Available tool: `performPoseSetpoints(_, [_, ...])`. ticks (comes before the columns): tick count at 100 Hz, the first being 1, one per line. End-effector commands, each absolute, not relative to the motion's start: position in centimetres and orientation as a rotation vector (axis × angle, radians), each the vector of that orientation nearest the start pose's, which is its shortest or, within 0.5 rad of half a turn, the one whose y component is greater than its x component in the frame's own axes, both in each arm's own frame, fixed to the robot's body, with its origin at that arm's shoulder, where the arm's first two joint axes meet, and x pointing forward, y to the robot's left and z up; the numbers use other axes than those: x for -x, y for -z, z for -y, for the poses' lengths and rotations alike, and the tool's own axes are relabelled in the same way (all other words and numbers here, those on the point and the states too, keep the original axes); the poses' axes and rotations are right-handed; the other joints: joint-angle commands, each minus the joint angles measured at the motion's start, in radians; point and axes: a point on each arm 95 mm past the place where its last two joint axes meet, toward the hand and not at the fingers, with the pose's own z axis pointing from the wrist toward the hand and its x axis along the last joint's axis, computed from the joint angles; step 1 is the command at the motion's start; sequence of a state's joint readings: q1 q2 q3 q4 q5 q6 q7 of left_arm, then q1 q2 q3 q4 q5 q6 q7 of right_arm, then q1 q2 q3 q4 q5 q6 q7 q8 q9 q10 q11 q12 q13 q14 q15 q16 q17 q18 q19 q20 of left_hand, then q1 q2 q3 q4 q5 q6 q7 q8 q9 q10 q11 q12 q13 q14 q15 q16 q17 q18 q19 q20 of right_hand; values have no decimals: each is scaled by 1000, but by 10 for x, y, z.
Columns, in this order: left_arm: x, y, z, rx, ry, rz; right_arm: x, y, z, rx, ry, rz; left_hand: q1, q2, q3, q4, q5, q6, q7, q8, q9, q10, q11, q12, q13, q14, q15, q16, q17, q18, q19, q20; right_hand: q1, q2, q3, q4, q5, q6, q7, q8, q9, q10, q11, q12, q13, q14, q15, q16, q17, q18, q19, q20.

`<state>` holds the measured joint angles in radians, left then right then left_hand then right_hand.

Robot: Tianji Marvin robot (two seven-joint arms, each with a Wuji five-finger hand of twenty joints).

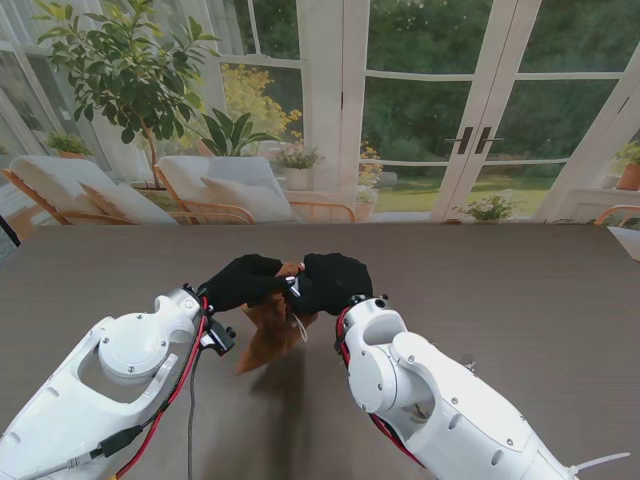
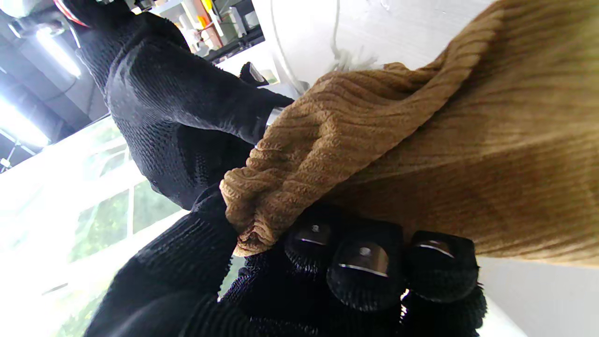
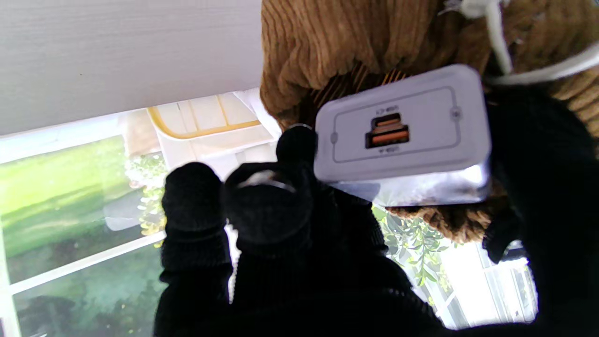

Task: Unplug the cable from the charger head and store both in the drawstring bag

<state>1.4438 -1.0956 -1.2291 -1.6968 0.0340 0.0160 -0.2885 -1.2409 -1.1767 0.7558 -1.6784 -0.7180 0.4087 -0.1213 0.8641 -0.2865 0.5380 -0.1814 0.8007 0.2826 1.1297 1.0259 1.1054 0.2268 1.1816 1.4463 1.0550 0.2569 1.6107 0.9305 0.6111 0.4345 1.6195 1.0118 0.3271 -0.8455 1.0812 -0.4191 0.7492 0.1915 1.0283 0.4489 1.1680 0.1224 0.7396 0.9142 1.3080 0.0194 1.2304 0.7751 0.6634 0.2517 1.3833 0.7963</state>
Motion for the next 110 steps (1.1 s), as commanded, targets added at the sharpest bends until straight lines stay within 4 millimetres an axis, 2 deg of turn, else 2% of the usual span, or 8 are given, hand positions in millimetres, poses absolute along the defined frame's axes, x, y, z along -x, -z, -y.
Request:
performPoseSetpoints(1, [-423, 254, 35, 1990, 2166, -1288, -413, 243, -156, -1294, -1739, -1348, 58, 17, 13, -1, -25, 54, 30, 29, -12, -26, 11, 27, -27, -25, 25, 12, -13, 3, -3, 19, 185, 176, 110, 106, 86, -120, 106, 18, 70, -43, 17, -15, 10, -30, 24, 9, 153, 34, 30, 23])
performPoseSetpoints(28, [-425, 253, 36, 1974, 2163, -1280, -409, 244, -155, -1321, -1755, -1402, 62, 18, 7, 0, -26, 54, 29, 26, -11, -25, 12, 28, -25, -25, 25, 14, -15, 2, -3, 22, 186, 214, 87, 106, 87, -114, 98, 4, 67, -36, 20, -21, 10, -25, 27, 7, 135, 35, 35, 29])
performPoseSetpoints(50, [-428, 252, 38, 1959, 2171, -1274, -407, 246, -157, -1347, -1737, -1457, 63, 20, 1, 1, -30, 51, 30, 23, -13, -28, 12, 28, -24, -26, 26, 14, -14, 2, -1, 27, 187, 230, 79, 111, 115, -97, 100, 11, 96, -37, 39, -17, 12, -42, 79, 24, 156, 29, 61, 37])
performPoseSetpoints(76, [-427, 252, 39, 1956, 2182, -1296, -406, 251, -161, -1385, -1705, -1481, 66, 21, -3, 2, -30, 52, 32, 19, -13, -28, 13, 28, -24, -26, 26, 14, -14, 2, -1, 30, 145, 277, 70, 115, 138, -78, 73, 21, 108, -33, 39, -14, 10, -43, 117, 34, 169, 34, 79, 37])
performPoseSetpoints(95, [-424, 252, 40, 1966, 2179, -1323, -407, 250, -163, -1405, -1682, -1468, 66, 23, -5, 3, -29, 51, 33, 18, -13, -28, 13, 28, -24, -26, 26, 14, -15, 2, -2, 31, 71, 354, 42, 155, 134, -60, 6, 47, 77, -22, 28, -11, 10, -39, 119, 27, 160, 30, 88, 37])
performPoseSetpoints(97, [-424, 253, 40, 1967, 2179, -1325, -407, 250, -163, -1408, -1680, -1465, 67, 23, -6, 3, -30, 51, 33, 18, -13, -28, 13, 28, -24, -26, 26, 14, -15, 1, -2, 31, 57, 377, 30, 178, 131, -53, -13, 60, 67, -21, 29, -10, 10, -40, 118, 25, 158, 29, 90, 36])
performPoseSetpoints(100, [-424, 253, 40, 1969, 2180, -1327, -407, 250, -163, -1414, -1677, -1459, 68, 23, -6, 3, -30, 51, 33, 18, -13, -28, 13, 28, -24, -26, 26, 14, -15, 1, -2, 31, 43, 394, 26, 187, 128, -44, -23, 64, 62, -18, 29, -10, 9, -36, 117, 24, 155, 29, 91, 36])
performPoseSetpoints(110, [-422, 253, 41, 1970, 2183, -1332, -408, 250, -163, -1424, -1673, -1446, 68, 22, -7, 3, -30, 52, 33, 17, -13, -28, 13, 28, -24, -26, 26, 14, -15, 1, -3, 32, 34, 416, 17, 207, 102, -30, -45, 74, 34, -13, 27, -9, 9, -27, 110, 19, 145, 30, 92, 37])
